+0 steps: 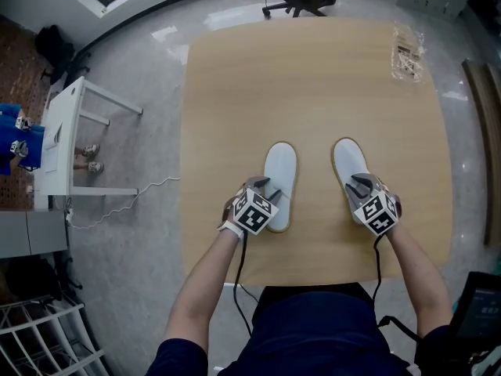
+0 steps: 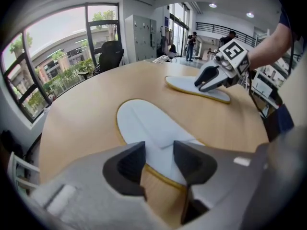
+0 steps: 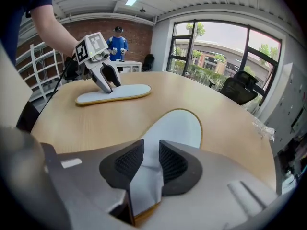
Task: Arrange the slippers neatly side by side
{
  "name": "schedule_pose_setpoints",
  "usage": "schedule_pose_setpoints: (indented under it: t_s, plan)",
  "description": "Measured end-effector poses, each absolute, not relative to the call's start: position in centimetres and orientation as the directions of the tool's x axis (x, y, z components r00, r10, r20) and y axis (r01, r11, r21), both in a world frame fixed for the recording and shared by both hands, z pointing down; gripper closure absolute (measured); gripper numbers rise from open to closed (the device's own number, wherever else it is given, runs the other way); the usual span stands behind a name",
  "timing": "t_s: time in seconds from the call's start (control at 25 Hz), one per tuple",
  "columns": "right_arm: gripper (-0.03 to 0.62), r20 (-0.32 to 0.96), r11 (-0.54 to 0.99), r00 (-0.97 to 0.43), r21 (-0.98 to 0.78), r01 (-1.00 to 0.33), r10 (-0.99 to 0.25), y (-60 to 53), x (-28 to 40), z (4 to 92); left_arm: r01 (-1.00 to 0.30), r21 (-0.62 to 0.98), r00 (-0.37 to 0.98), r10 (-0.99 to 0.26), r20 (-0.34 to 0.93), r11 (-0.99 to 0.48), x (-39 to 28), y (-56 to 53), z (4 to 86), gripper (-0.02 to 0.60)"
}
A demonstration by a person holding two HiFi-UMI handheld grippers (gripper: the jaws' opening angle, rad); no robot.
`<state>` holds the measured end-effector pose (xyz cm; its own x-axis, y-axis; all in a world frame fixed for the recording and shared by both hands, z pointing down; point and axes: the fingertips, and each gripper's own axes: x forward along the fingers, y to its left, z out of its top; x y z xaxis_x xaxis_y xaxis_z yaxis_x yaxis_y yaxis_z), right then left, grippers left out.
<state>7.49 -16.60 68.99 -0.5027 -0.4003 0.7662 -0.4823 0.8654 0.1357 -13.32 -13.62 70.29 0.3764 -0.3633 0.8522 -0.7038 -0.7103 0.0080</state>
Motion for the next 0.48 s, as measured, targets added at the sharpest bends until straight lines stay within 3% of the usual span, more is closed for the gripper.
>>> schedule_pose_setpoints:
  t_s: [0.48]
  plan:
    - [0.493, 0.749, 0.779, -0.501, 0.031, -0.626, -0.433, -15.5, 5.0, 70.1, -0.788, 0.017, 0.336, -0.407, 0.850, -0.616, -11.5, -12.4, 71.0, 0.393]
